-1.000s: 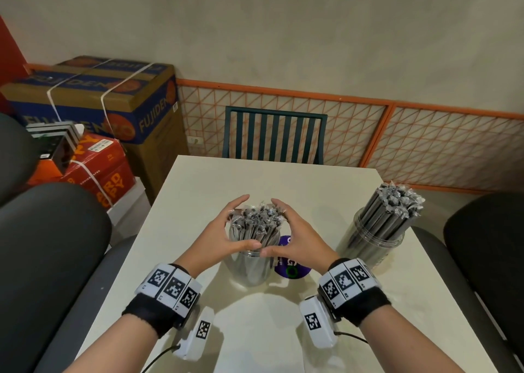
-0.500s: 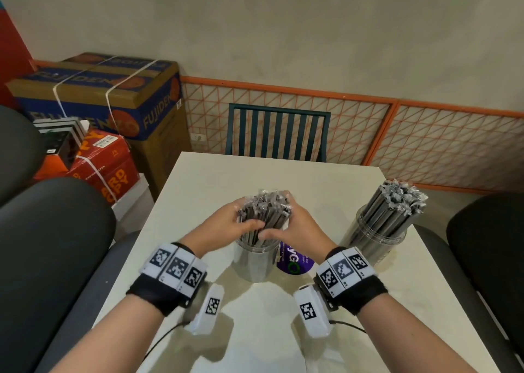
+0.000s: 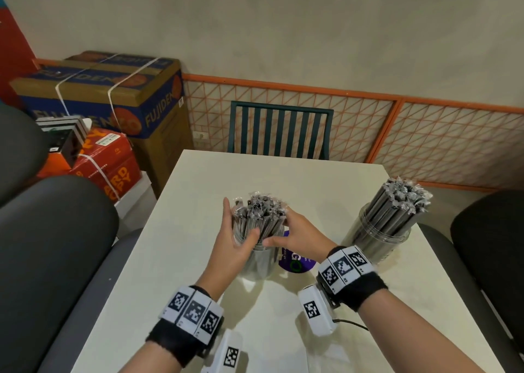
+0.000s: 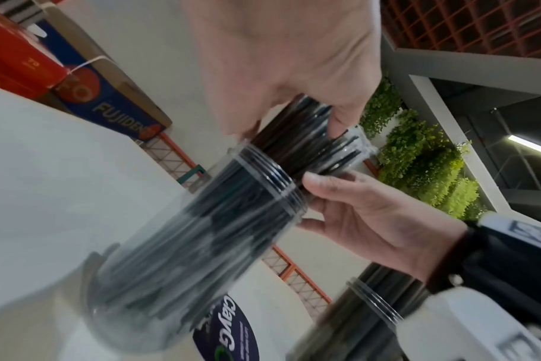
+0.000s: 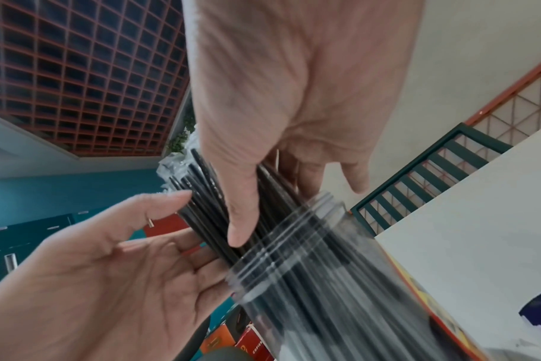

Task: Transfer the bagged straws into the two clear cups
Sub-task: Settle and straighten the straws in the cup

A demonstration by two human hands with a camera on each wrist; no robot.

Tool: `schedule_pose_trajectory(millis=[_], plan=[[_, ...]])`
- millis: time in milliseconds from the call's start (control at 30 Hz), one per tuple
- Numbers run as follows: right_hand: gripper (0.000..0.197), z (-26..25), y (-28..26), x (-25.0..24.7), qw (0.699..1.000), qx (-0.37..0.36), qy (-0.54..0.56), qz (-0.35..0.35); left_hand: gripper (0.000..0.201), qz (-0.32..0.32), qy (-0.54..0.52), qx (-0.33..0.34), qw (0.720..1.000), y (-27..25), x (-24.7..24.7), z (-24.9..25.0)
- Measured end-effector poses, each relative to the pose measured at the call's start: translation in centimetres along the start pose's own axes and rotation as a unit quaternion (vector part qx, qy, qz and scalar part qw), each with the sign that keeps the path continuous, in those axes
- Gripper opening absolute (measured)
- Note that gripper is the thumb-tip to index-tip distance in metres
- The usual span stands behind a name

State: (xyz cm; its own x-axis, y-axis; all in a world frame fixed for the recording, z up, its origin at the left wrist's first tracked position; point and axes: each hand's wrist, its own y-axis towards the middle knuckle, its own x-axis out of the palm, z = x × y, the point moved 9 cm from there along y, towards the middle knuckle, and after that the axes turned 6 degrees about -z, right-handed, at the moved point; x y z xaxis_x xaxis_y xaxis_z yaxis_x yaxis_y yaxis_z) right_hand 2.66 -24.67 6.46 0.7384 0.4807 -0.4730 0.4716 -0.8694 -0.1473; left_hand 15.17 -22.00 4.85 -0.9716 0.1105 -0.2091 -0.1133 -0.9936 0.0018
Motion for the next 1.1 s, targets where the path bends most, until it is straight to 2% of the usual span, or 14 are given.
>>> schedule_pose_trajectory(millis=[67, 133, 200, 267, 333, 400, 500, 567, 667, 767, 833, 933, 1000, 1100], plan=[[0.067, 0.1, 0.0, 0.0, 1.000, -0.011, 0.001, 0.015, 0.098, 0.015, -0.005, 0.001, 1.000, -0.4, 0.5, -0.5], [0.061, 0.1, 0.0, 0.1, 0.999, -0.010, -0.012, 0.031, 0.111, 0.001, 0.010, 0.001, 1.000, -0.5, 1.5, -0.6], [0.050, 0.3, 0.1, 0.1, 0.999, 0.000, -0.014, 0.044, 0.112, 0.000, 0.056, -0.003, 0.998, 0.2, 1.7, -0.4], [0.043, -0.5, 0.2, -0.2, 0.997, -0.014, -0.057, 0.056, 0.093, 0.016, 0.088, 0.017, 0.996, 1.3, 1.1, 0.3], [0.044, -1.6, 0.1, -1.0, 0.993, -0.027, -0.095, 0.061, 0.057, 0.029, 0.105, 0.046, 0.993, 2.1, 0.0, 1.8], [0.055, -2.3, 0.2, -1.7, 0.992, -0.028, -0.116, 0.038, 0.044, -0.010, 0.113, 0.063, 0.992, 2.6, -0.6, 3.2], [0.078, -2.1, 0.6, -1.3, 0.988, -0.011, -0.153, -0.028, 0.051, -0.083, 0.125, 0.057, 0.987, 3.1, -0.8, 3.6], [0.086, -1.7, 0.6, -0.7, 0.988, -0.012, -0.145, -0.051, 0.062, -0.114, 0.119, 0.046, 0.985, 3.2, -0.6, 3.3], [0.087, -1.3, 0.5, 0.0, 0.993, -0.025, -0.111, -0.042, 0.078, -0.134, 0.100, 0.042, 0.985, 3.1, -0.3, 3.0], [0.080, -0.9, 0.6, 0.0, 0.995, -0.037, -0.090, 0.002, 0.088, -0.125, 0.091, 0.050, 0.987, 2.7, 0.5, 2.7], [0.073, -0.7, 0.7, -0.3, 0.996, -0.037, -0.072, 0.041, 0.082, -0.092, 0.098, 0.059, 0.989, 2.6, 0.9, 2.4], [0.070, -0.4, 0.7, -0.6, 0.996, -0.036, -0.044, 0.074, 0.055, -0.057, 0.099, 0.062, 0.991, 2.6, 0.7, 2.5], [0.073, -0.1, 0.7, -0.7, 0.997, -0.027, -0.036, 0.070, 0.052, -0.099, 0.094, 0.044, 0.990, 2.6, 0.7, 2.1], [0.076, 0.0, 0.6, -0.7, 0.998, -0.019, -0.046, 0.042, 0.066, -0.181, 0.088, 0.017, 0.979, 2.6, 0.6, 1.4]])
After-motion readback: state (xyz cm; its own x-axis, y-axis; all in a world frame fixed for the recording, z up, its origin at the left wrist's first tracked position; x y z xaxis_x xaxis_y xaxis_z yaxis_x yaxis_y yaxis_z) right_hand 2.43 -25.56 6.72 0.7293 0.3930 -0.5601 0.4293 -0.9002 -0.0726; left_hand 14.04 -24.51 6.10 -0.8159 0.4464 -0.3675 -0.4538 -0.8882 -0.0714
